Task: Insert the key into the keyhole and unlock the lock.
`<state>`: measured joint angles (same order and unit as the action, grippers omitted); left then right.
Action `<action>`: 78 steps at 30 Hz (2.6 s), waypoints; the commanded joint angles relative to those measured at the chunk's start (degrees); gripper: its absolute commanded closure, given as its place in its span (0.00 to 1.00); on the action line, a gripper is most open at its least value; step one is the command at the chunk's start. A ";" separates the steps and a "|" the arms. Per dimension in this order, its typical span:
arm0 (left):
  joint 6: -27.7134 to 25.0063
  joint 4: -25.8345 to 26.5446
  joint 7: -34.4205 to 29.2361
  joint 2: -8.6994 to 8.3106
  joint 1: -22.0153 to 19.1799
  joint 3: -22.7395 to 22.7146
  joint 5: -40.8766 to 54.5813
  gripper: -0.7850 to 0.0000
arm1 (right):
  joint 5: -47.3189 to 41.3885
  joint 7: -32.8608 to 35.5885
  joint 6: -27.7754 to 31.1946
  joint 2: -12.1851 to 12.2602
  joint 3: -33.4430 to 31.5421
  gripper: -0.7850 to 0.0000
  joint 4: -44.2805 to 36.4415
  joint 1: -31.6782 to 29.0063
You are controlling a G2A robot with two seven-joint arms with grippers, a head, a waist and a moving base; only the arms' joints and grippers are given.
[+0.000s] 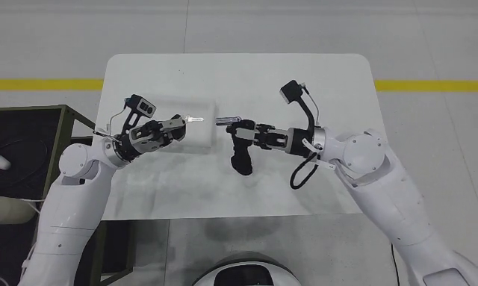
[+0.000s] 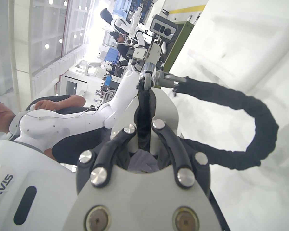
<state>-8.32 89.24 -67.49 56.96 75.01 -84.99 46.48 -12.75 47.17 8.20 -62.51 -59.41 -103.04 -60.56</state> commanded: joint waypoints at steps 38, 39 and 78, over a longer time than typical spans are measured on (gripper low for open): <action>-0.27 2.42 -0.90 1.90 1.83 -0.66 -2.85 1.00 | 4.28 2.25 0.91 -3.13 -1.40 1.00 -1.25 -2.67; -0.28 2.40 -0.94 1.94 1.83 -0.70 -2.87 1.00 | 4.31 2.34 0.85 -3.19 -1.46 1.00 -1.22 -2.67; 3.20 -0.18 -4.47 2.67 0.95 -2.69 -4.66 1.00 | 1.12 10.02 0.70 -4.95 -5.89 1.00 1.94 -0.31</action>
<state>-5.28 89.06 -71.91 59.63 75.96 -87.71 41.80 -11.70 57.28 8.88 -67.45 -65.34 -101.09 -60.87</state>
